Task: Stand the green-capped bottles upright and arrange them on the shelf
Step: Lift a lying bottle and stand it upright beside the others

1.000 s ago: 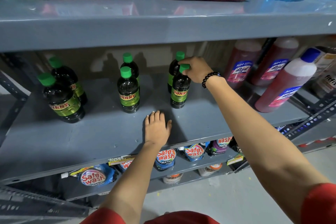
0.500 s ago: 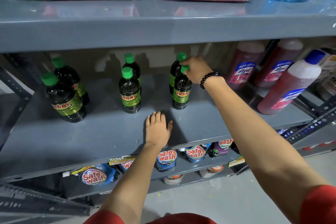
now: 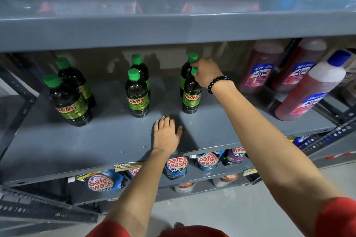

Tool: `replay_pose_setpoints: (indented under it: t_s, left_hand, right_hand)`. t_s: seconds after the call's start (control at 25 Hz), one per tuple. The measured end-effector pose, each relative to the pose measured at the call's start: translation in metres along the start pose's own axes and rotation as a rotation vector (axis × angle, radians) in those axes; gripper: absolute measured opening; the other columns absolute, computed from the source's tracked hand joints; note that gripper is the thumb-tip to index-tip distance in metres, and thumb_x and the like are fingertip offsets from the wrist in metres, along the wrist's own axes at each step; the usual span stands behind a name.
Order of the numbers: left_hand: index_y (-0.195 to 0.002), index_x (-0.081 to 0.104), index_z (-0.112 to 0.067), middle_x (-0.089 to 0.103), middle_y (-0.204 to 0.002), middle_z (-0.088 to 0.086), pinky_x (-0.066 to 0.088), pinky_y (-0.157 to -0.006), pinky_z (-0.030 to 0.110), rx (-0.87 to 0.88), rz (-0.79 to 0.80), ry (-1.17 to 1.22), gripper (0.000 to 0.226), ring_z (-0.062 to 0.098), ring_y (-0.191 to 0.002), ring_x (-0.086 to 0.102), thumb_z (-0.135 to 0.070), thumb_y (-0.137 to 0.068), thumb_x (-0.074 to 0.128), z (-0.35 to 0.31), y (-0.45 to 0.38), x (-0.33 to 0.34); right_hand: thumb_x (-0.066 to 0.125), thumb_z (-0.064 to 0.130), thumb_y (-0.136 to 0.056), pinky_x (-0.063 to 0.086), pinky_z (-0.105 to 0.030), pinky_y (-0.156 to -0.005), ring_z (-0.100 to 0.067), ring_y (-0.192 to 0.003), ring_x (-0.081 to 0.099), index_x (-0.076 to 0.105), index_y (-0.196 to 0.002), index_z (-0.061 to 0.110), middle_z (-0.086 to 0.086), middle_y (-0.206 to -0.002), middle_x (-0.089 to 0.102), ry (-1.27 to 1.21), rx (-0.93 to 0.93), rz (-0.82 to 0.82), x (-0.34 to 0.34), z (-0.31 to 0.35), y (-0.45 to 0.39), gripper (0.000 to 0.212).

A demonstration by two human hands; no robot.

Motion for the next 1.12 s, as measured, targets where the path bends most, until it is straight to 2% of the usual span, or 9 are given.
replay_pose_setpoints:
  t_s: [0.08, 0.16, 0.28, 0.36, 0.48, 0.56, 0.76, 1.0, 1.12]
  left_hand:
    - [-0.125, 0.046, -0.003, 0.051, -0.132, 0.019, 0.03, -0.106, 0.044, -0.002, 0.002, 0.005, 0.047, 0.033, -0.124, 0.041, -0.037, -0.093, 0.04, 0.0, 0.0, 0.0]
    - [-0.122, 0.049, -0.003, 0.054, -0.13, 0.019, 0.032, -0.104, 0.045, -0.009, -0.019, 0.031, 0.045, 0.034, -0.123, 0.043, -0.036, -0.092, 0.044, 0.0, 0.0, -0.001]
    - [-0.117, 0.053, 0.0, 0.058, -0.124, 0.022, 0.035, -0.102, 0.048, -0.073, -0.088, 0.11, 0.045, 0.037, -0.12, 0.047, -0.034, -0.09, 0.044, 0.007, 0.002, -0.006]
    - [-0.111, 0.057, 0.001, 0.062, -0.117, 0.023, 0.039, -0.098, 0.049, -0.124, -0.142, 0.136, 0.051, 0.037, -0.113, 0.052, -0.039, -0.087, 0.036, 0.019, 0.007, -0.011]
    - [-0.102, 0.061, 0.0, 0.067, -0.105, 0.021, 0.045, -0.091, 0.048, -0.168, -0.206, 0.098, 0.055, 0.037, -0.101, 0.059, -0.041, -0.084, 0.029, 0.045, 0.018, -0.019]
    - [-0.102, 0.061, 0.0, 0.067, -0.104, 0.021, 0.045, -0.091, 0.049, -0.213, -0.202, 0.071, 0.054, 0.037, -0.102, 0.059, -0.041, -0.084, 0.03, 0.063, 0.026, -0.023]
    - [-0.102, 0.06, 0.003, 0.066, -0.105, 0.024, 0.044, -0.091, 0.052, -0.282, -0.195, 0.022, 0.055, 0.04, -0.102, 0.058, -0.04, -0.085, 0.031, 0.108, 0.037, -0.035]
    - [-0.101, 0.059, 0.004, 0.065, -0.105, 0.027, 0.044, -0.089, 0.053, -0.25, -0.126, 0.032, 0.048, 0.042, -0.101, 0.057, -0.035, -0.083, 0.039, 0.127, 0.041, -0.038]
    - [-0.099, 0.058, 0.007, 0.064, -0.103, 0.029, 0.043, -0.088, 0.055, -0.225, -0.116, 0.032, 0.041, 0.044, -0.1, 0.056, -0.03, -0.085, 0.047, 0.128, 0.043, -0.036]
  right_hand:
    - [0.048, -0.003, -0.088, 0.045, -0.04, -0.105, -0.038, -0.123, 0.052, 0.053, -0.133, 0.013, -0.02, -0.134, 0.055, -0.084, 0.01, 0.006, 0.002, -0.003, 0.0, 0.048]
    - [0.055, 0.003, -0.085, 0.045, -0.04, -0.105, -0.038, -0.125, 0.049, 0.037, -0.143, 0.012, -0.02, -0.137, 0.051, -0.28, 0.075, -0.011, 0.013, -0.012, 0.001, 0.061]
    - [0.063, 0.01, -0.081, 0.033, -0.034, -0.11, -0.034, -0.136, 0.037, 0.026, -0.146, 0.002, -0.02, -0.146, 0.038, -0.66, 0.271, -0.238, 0.051, -0.023, 0.022, 0.075]
    - [0.065, 0.011, -0.079, 0.035, -0.036, -0.108, -0.036, -0.134, 0.038, 0.027, -0.145, 0.0, -0.023, -0.142, 0.04, -0.778, 0.37, -0.339, 0.086, -0.022, 0.042, 0.077]
    - [0.073, 0.016, -0.066, 0.044, -0.04, -0.098, -0.039, -0.119, 0.048, 0.034, -0.138, -0.001, -0.025, -0.128, 0.048, -0.796, 0.447, -0.257, 0.128, -0.015, 0.047, 0.083]
    - [0.08, 0.019, -0.068, 0.045, -0.041, -0.096, -0.038, -0.116, 0.052, 0.039, -0.132, -0.001, -0.023, -0.127, 0.049, -0.817, 0.525, -0.218, 0.138, -0.013, 0.042, 0.079]
    - [0.075, 0.015, -0.076, 0.047, -0.038, -0.091, -0.036, -0.11, 0.059, 0.052, -0.117, -0.001, -0.022, -0.118, 0.062, -0.817, 0.543, -0.259, 0.142, -0.024, 0.041, 0.05]
    - [0.074, 0.01, -0.077, 0.044, -0.028, -0.084, -0.031, -0.106, 0.062, 0.056, -0.116, 0.001, -0.019, -0.115, 0.067, -0.777, 0.549, -0.296, 0.133, -0.026, 0.08, 0.044]
    - [0.073, 0.008, -0.076, 0.044, -0.029, -0.086, -0.031, -0.107, 0.062, 0.056, -0.117, 0.004, -0.018, -0.116, 0.067, -0.788, 0.589, -0.334, 0.13, -0.022, 0.106, 0.045]
Point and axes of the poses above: each hand's wrist, its own y-axis away from the middle knuckle, its own x-axis out of the palm, z = x × y, the point moved 2 cm from there along -y, towards the middle knuckle
